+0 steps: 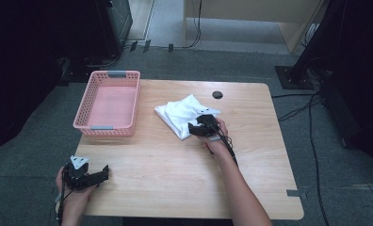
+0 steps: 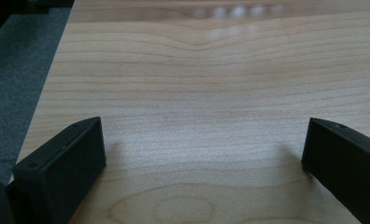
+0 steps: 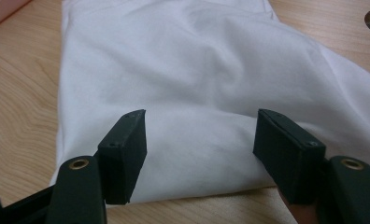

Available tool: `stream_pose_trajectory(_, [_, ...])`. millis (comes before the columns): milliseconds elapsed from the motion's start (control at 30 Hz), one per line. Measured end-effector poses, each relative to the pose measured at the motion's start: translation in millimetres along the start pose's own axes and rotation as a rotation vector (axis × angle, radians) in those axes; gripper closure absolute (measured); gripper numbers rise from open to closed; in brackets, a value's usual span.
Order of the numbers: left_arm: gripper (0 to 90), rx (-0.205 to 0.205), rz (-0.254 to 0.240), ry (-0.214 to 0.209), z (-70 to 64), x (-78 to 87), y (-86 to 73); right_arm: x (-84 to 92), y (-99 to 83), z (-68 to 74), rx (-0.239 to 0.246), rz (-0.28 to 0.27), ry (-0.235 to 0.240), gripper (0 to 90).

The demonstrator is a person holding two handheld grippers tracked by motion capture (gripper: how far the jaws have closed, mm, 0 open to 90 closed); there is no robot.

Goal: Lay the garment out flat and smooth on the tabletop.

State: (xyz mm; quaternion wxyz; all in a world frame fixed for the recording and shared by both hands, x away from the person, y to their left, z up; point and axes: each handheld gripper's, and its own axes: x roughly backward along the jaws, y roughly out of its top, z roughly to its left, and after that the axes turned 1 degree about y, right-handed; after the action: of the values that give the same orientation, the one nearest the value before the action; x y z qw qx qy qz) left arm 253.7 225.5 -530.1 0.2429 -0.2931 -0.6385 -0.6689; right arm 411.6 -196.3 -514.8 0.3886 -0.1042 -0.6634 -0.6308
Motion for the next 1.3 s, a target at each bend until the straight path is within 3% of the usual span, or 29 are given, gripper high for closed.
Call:
stream_pose_trajectory(267, [0.0,0.000,0.000,0.000,0.0,0.0,0.0,-9.9,-8.5,5.2,0.049,0.026,-0.019,34.9])
stream_pose_trajectory(367, [0.0,0.000,0.000,0.000,0.0,0.0,0.0,-9.0,-10.1,6.2,0.072,0.016,-0.020,39.8])
stream_pose_trajectory(567, [0.0,-0.001,0.001,0.000,0.1,0.1,0.0,-6.0,-16.2,6.3,0.071,-0.014,-0.010,49.3])
stream_pose_trajectory(667, [0.0,0.000,0.000,0.000,0.0,0.0,0.0,-2.1,-17.9,8.3,0.075,-0.003,-0.004,54.0])
stream_pose_trajectory(900, [0.0,-0.009,0.000,-0.006,-0.6,0.2,0.0,6.7,-27.3,9.7,0.077,-0.013,0.002,54.1])
stream_pose_trajectory(1033, [2.9,-0.008,-0.034,0.010,-0.6,3.0,-0.7,14.0,-34.4,10.6,0.076,-0.017,0.008,54.1])
stream_pose_trajectory(1167, [2.9,-0.011,-0.037,0.009,-1.8,5.1,-0.8,22.5,-42.5,9.0,0.085,-0.023,0.022,53.9])
stream_pose_trajectory(1300, [2.9,0.012,-0.048,-0.042,-9.7,6.5,1.6,31.4,-50.4,8.1,0.093,-0.025,0.028,53.4])
